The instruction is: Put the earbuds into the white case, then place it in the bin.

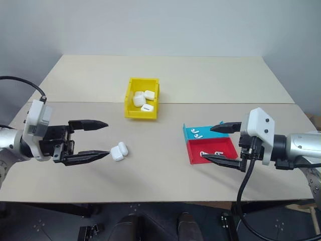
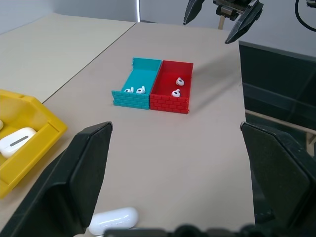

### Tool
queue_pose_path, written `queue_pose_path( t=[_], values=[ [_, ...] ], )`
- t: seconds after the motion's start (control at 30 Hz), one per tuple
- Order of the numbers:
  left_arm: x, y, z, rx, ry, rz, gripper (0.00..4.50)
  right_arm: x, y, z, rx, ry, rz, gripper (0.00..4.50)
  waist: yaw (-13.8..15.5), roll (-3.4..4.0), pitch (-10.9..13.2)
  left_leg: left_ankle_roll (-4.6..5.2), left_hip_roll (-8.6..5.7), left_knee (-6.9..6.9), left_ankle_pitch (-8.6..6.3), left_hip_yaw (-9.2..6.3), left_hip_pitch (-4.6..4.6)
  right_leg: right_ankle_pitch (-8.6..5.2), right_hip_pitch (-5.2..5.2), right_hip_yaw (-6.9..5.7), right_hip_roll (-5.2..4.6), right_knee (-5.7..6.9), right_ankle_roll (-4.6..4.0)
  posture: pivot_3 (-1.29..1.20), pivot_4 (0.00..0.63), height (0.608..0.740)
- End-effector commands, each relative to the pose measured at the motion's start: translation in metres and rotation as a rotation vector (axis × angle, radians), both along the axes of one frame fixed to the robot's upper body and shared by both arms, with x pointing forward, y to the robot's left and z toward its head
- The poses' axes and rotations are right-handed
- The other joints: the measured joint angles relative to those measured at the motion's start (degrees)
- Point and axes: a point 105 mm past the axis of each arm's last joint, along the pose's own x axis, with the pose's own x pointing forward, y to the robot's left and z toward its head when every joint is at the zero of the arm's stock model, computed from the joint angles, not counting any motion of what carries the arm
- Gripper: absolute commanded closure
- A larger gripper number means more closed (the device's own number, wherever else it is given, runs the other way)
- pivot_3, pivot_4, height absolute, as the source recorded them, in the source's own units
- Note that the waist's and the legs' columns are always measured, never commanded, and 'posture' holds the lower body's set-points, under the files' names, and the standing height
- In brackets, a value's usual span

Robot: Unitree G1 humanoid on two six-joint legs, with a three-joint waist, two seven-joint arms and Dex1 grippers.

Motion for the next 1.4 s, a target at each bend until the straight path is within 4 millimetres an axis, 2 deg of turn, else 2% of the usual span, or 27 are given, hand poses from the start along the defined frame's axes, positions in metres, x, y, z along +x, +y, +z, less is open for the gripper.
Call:
queue_pose_path(
  t=[0.03,0.23,0.47,0.53,0.63,0.77,0.83,0.9,1.0,1.07,1.23,1.4],
  values=[
    [-0.001,-0.001,0.011,-0.006,-0.023,0.017,0.00,-0.002,0.003,0.008,0.008,-0.052,0.008,0.01,-0.01,0.00,0.00,0.00,0.00,0.00,0.00,0.00,0.00,0.00,0.00,0.00,0.00,0.00,0.00,0.00,0.150,0.740],
    [-0.005,0.000,0.002,0.064,-0.015,0.033,0.00,-0.003,0.004,0.006,0.023,-0.049,0.000,0.01,-0.03,0.00,0.00,0.00,0.00,-0.01,0.00,0.01,0.00,0.00,-0.01,0.01,0.00,-0.01,0.00,0.00,0.150,0.740],
    [0.006,0.003,-0.015,0.353,-0.021,0.153,0.00,-0.001,0.008,0.007,0.039,-0.042,0.001,0.01,0.01,0.00,0.00,0.00,-0.01,-0.01,0.00,0.00,0.04,0.01,0.02,0.00,0.00,-0.01,0.00,0.00,0.150,0.740],
    [0.016,0.005,-0.020,0.399,0.024,0.235,0.00,-0.004,0.009,0.008,0.051,-0.031,0.008,0.01,0.25,-0.01,0.01,0.00,-0.01,0.00,0.00,0.01,0.03,0.01,0.02,0.01,-0.01,0.00,0.00,0.00,0.150,0.740],
    [0.026,0.013,-0.031,0.587,0.141,0.321,0.00,-0.007,0.011,0.009,0.057,-0.020,0.013,0.01,0.51,-0.05,0.03,0.00,0.00,-0.01,0.00,-0.03,0.01,0.01,0.00,-0.01,0.03,0.00,0.01,0.00,0.150,0.740],
    [0.040,0.007,-0.027,0.621,0.294,0.398,0.00,-0.008,0.012,0.007,0.061,-0.014,0.010,0.01,0.74,-0.07,0.04,0.00,-0.03,0.01,0.00,-0.02,-0.06,0.00,-0.03,0.00,0.03,0.00,0.03,0.00,0.150,0.740],
    [0.049,0.001,-0.023,0.640,0.231,0.454,0.00,-0.007,0.013,0.007,0.069,-0.017,0.005,0.01,0.82,-0.08,0.04,0.00,-0.04,0.02,0.00,-0.05,-0.09,0.00,-0.05,-0.01,0.04,0.00,0.03,0.00,0.150,0.740],
    [0.048,-0.006,-0.026,0.725,0.225,0.396,0.00,-0.007,0.014,0.006,0.074,-0.019,0.002,0.01,0.79,-0.11,0.05,0.00,-0.04,0.02,0.00,-0.06,-0.10,-0.01,-0.05,0.00,0.04,0.00,0.03,0.00,0.150,0.740],
    [0.049,-0.012,-0.038,0.825,0.333,0.383,0.00,-0.006,0.016,0.004,0.079,-0.022,-0.003,0.01,0.72,-0.11,0.05,0.00,-0.05,0.01,0.00,-0.06,-0.12,-0.01,-0.08,0.02,0.06,-0.02,0.03,0.00,0.150,0.740],
    [0.056,-0.018,-0.047,0.882,0.299,0.374,0.00,-0.006,0.017,0.004,0.082,-0.028,-0.005,0.01,0.90,-0.10,0.05,0.01,-0.06,0.02,0.00,-0.07,-0.11,-0.01,-0.07,0.02,0.06,0.00,0.02,0.00,0.150,0.740],
    [0.058,-0.023,-0.059,0.945,0.294,0.300,0.00,-0.008,0.018,0.004,0.086,-0.036,-0.014,0.01,0.80,-0.11,0.05,0.01,-0.05,0.02,0.00,-0.07,-0.14,-0.01,-0.11,0.03,0.06,0.00,0.02,0.00,0.150,0.740],
    [0.070,-0.025,-0.072,0.970,0.288,0.302,0.00,-0.011,0.017,0.003,0.086,-0.039,-0.024,0.01,1.28,-0.11,0.05,0.01,-0.06,0.08,0.00,-0.09,-0.14,-0.01,-0.07,0.02,0.05,0.00,0.02,0.00,0.150,0.740]
  ],
)
